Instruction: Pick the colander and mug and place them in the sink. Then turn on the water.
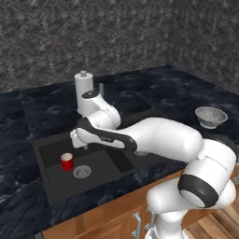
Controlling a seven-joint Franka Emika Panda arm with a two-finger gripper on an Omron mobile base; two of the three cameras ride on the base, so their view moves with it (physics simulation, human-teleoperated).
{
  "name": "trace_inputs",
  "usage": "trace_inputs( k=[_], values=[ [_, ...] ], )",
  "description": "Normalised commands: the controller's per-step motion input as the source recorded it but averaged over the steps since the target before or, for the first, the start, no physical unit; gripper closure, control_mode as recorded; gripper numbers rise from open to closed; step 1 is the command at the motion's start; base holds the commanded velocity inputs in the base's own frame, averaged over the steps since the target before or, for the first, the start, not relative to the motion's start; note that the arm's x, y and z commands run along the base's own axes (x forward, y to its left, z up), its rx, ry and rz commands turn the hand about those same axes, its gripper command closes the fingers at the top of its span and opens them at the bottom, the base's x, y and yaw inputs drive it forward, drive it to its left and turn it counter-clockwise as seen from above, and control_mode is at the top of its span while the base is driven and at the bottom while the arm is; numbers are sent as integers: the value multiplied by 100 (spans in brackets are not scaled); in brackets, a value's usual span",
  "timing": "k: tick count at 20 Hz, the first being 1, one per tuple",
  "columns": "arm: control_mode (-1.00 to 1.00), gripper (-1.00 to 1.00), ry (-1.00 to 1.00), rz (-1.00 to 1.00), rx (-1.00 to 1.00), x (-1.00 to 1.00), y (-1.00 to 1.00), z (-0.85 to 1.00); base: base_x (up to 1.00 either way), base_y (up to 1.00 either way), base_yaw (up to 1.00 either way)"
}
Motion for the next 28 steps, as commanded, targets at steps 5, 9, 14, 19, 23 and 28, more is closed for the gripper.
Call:
trace_inputs(
  k=[5, 9, 14, 19, 23, 28],
  values=[
    [-100, -100, 5, 4, 4, -19, -17, 56, 0, 0, 0],
    [-100, -100, 2, 4, 6, -28, -21, 50, 0, 0, 0],
    [100, -100, 2, 3, 5, -15, -26, 21, 0, -14, 1],
    [100, -100, 0, 0, 0, 0, 0, 0, 9, -86, 9],
    [100, -100, 0, 0, 0, 0, 0, 0, 18, -99, 4],
    [100, -100, 0, 0, 0, 0, 0, 0, 21, -100, 1]
  ],
)
